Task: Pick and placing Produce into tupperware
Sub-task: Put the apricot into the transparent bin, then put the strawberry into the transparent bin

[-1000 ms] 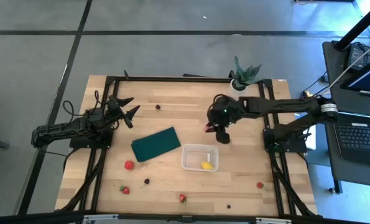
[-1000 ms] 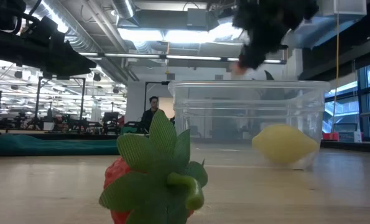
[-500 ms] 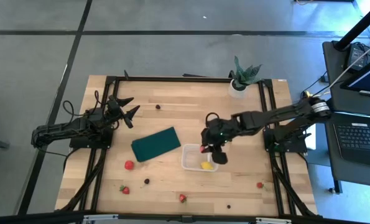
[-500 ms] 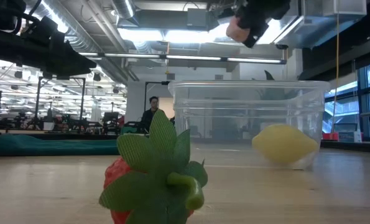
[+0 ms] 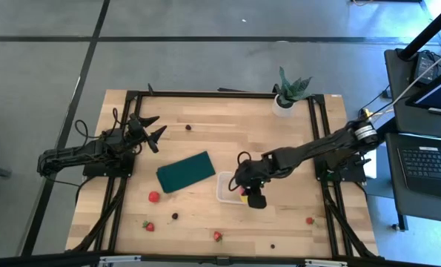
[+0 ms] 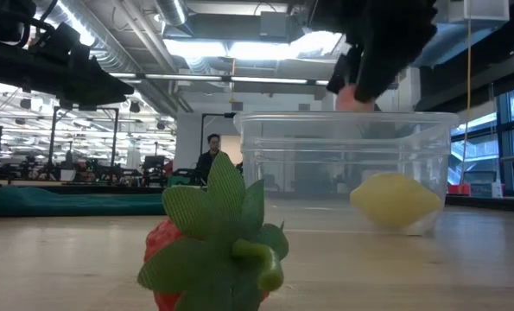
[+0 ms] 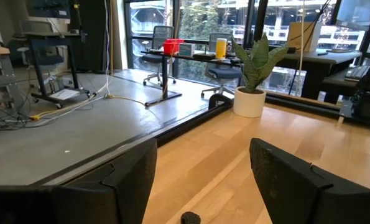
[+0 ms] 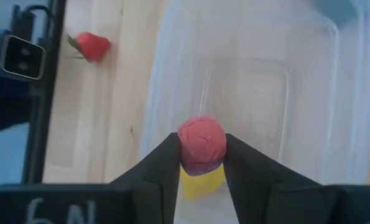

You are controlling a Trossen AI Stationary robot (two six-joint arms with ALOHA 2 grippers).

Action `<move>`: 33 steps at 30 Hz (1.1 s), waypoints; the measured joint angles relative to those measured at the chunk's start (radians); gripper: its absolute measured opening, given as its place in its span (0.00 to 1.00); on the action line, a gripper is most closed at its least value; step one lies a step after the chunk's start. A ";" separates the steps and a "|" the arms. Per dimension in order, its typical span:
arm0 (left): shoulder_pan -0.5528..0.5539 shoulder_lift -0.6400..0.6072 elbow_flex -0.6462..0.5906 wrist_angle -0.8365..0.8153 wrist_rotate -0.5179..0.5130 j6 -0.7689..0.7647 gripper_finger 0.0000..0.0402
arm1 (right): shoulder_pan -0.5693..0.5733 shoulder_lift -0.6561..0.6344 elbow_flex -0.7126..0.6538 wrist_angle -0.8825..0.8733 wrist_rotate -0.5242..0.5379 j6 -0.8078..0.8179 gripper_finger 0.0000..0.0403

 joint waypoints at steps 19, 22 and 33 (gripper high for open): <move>0.000 0.000 0.000 0.001 0.000 -0.086 0.62 | -0.004 0.040 0.005 -0.092 0.004 0.090 0.58; 0.000 0.000 0.000 0.001 0.000 -0.086 0.62 | -0.004 0.015 0.048 -0.243 -0.060 0.135 0.59; 0.000 0.000 0.000 0.000 0.000 -0.086 0.62 | 0.247 -0.224 0.101 -0.537 -0.049 0.348 0.60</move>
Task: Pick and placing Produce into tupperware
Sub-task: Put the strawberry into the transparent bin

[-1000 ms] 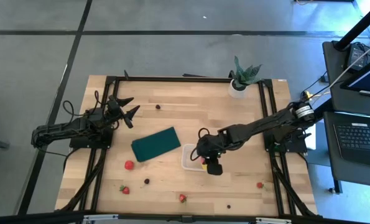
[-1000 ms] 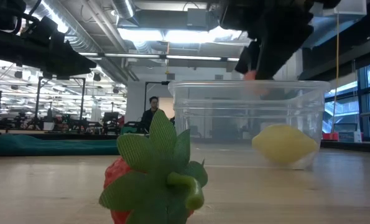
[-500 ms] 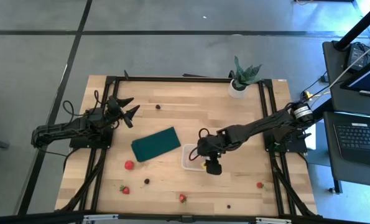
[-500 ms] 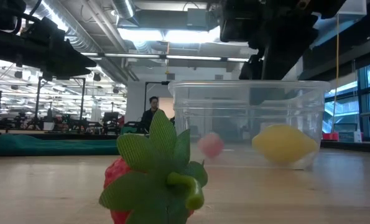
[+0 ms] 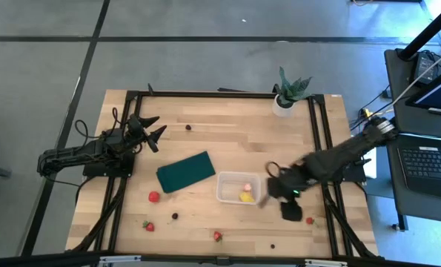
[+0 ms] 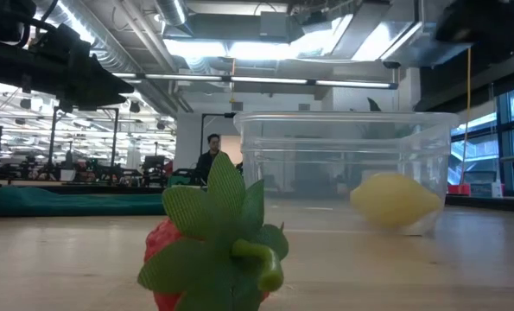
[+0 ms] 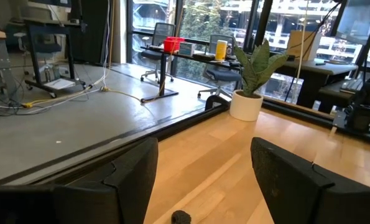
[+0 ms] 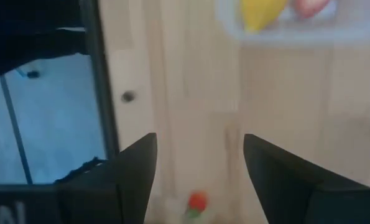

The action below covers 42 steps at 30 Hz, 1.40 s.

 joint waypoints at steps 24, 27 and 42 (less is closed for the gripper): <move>0.000 0.000 0.000 -0.002 0.000 0.000 0.62 | 0.511 -0.204 -0.485 0.167 0.206 0.864 0.60; 0.000 0.000 0.000 -0.002 0.000 0.000 0.62 | 0.528 -0.204 -0.536 0.241 0.201 0.884 0.60; 0.000 0.000 0.000 -0.002 0.000 0.000 0.62 | 0.540 -0.178 -0.592 0.363 0.178 0.698 0.60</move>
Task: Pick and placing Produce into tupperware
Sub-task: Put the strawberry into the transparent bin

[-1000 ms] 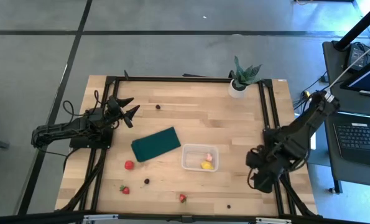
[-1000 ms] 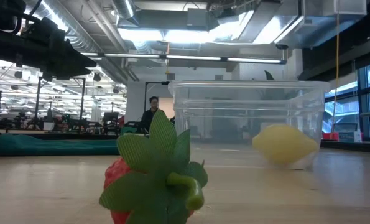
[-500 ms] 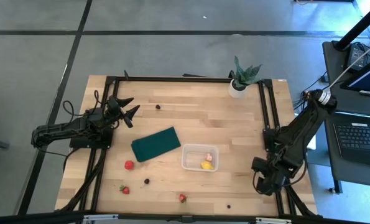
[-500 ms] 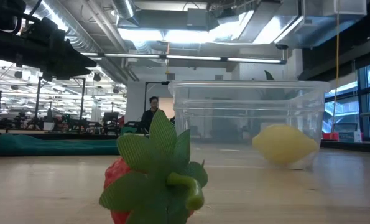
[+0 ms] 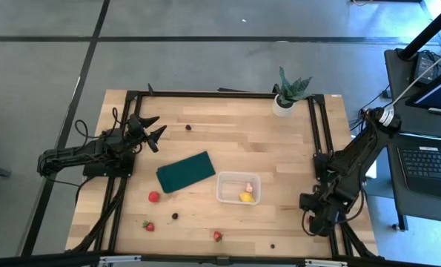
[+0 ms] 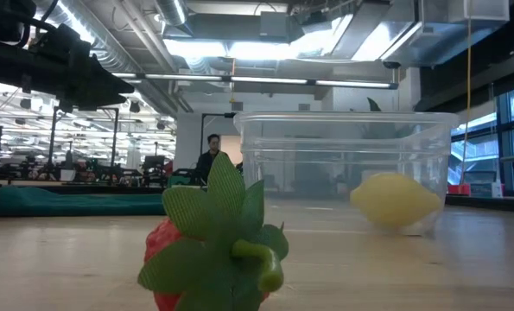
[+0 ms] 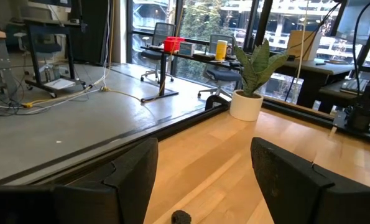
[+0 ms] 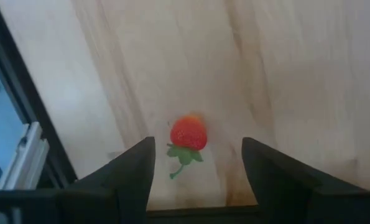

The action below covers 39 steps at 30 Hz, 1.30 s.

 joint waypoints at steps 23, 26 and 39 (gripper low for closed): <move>0.000 0.000 0.000 0.000 0.000 0.007 0.62 | -0.001 0.204 0.003 0.102 -0.085 0.010 0.60; 0.000 0.000 0.000 0.000 0.000 0.007 0.62 | -0.001 0.213 0.005 0.101 -0.084 0.010 0.60; 0.000 0.000 0.000 0.000 0.000 0.008 0.62 | -0.001 0.217 0.003 0.089 -0.079 0.026 0.46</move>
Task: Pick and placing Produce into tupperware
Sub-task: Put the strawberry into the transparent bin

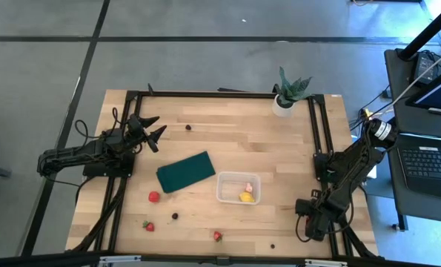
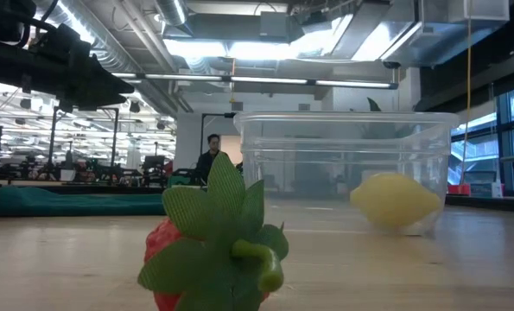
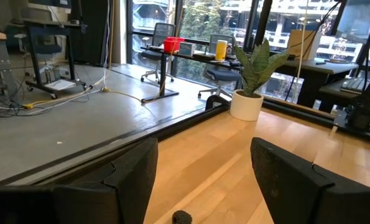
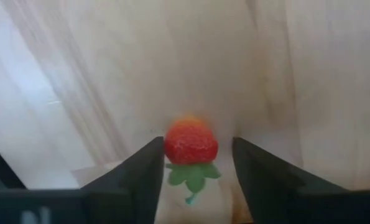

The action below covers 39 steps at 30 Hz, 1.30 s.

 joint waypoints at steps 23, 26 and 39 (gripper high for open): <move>0.000 0.000 0.000 0.000 0.000 0.000 0.62 | -0.088 -0.054 0.122 0.009 0.112 0.030 0.27; 0.000 0.000 0.000 0.002 0.000 -0.001 0.62 | -0.147 -0.088 0.192 -0.002 0.224 -0.030 0.28; 0.000 0.000 0.000 0.005 0.000 -0.004 0.62 | -0.523 -0.124 0.521 -0.005 0.424 -0.688 0.29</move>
